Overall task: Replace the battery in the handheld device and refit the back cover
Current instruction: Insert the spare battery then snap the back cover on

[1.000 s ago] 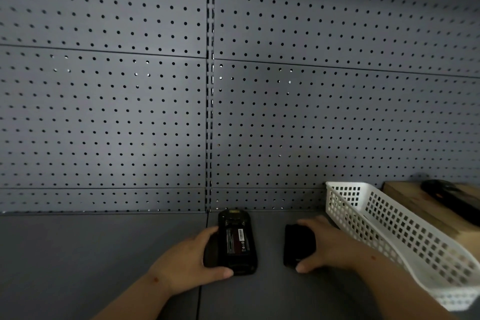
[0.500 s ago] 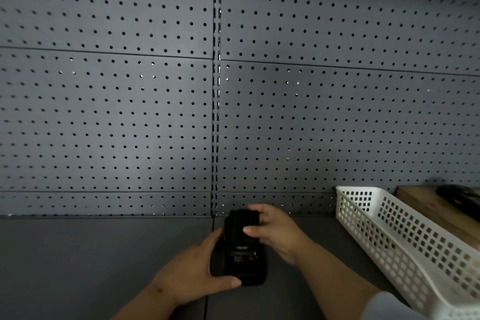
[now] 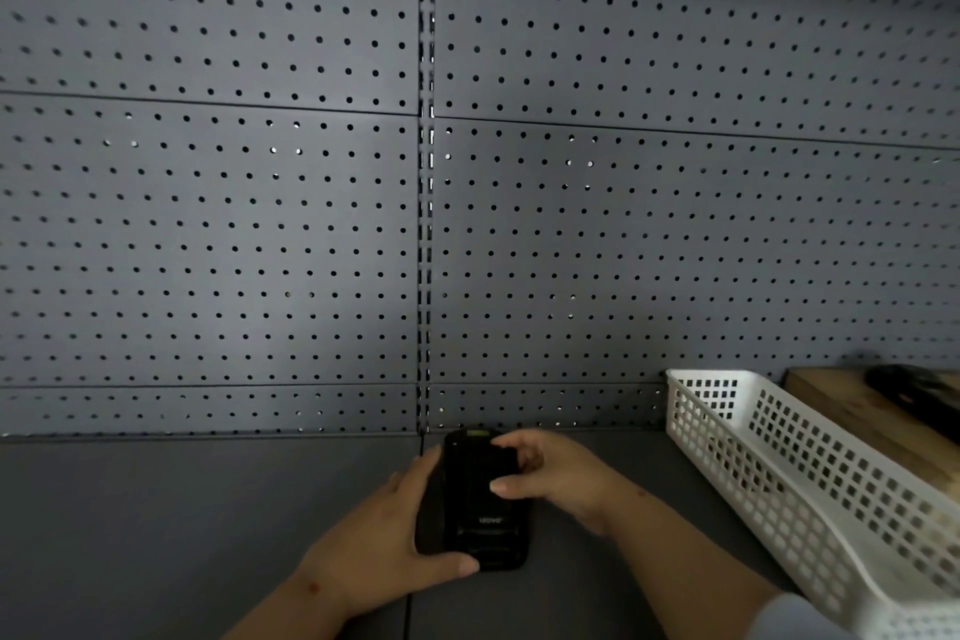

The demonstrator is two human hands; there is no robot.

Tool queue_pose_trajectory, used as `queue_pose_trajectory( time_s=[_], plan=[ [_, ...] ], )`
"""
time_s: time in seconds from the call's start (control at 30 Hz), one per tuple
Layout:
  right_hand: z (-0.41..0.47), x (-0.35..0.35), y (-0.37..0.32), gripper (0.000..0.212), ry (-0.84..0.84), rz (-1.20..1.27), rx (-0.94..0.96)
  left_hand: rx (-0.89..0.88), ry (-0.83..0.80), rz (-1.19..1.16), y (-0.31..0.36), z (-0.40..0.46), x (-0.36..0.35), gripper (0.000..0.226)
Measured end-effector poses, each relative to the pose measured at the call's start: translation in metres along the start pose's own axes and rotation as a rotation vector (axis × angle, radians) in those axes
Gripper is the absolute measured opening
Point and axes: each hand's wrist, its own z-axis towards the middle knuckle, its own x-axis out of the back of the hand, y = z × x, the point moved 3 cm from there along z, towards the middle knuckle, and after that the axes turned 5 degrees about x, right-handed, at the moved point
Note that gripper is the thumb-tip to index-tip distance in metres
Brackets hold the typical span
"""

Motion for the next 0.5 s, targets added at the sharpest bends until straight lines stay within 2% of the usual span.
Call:
queue_pose_trajectory(
  time_s=[0.13, 0.3, 0.5],
  plan=[
    [-0.0012, -0.0023, 0.0021, 0.049, 0.006, 0.004, 0.000, -0.043, 0.013, 0.030, -0.0052, 0.0018, -0.0027, 0.101],
    [-0.0024, -0.0039, -0.0011, 0.052, -0.025, -0.057, -0.011, -0.092, 0.001, 0.059, -0.0078, 0.0024, -0.0047, 0.075],
    [-0.0035, -0.0067, 0.0001, 0.063, -0.016, -0.131, -0.040, -0.145, -0.012, 0.122, -0.0105, 0.0042, -0.0083, 0.055]
  ],
)
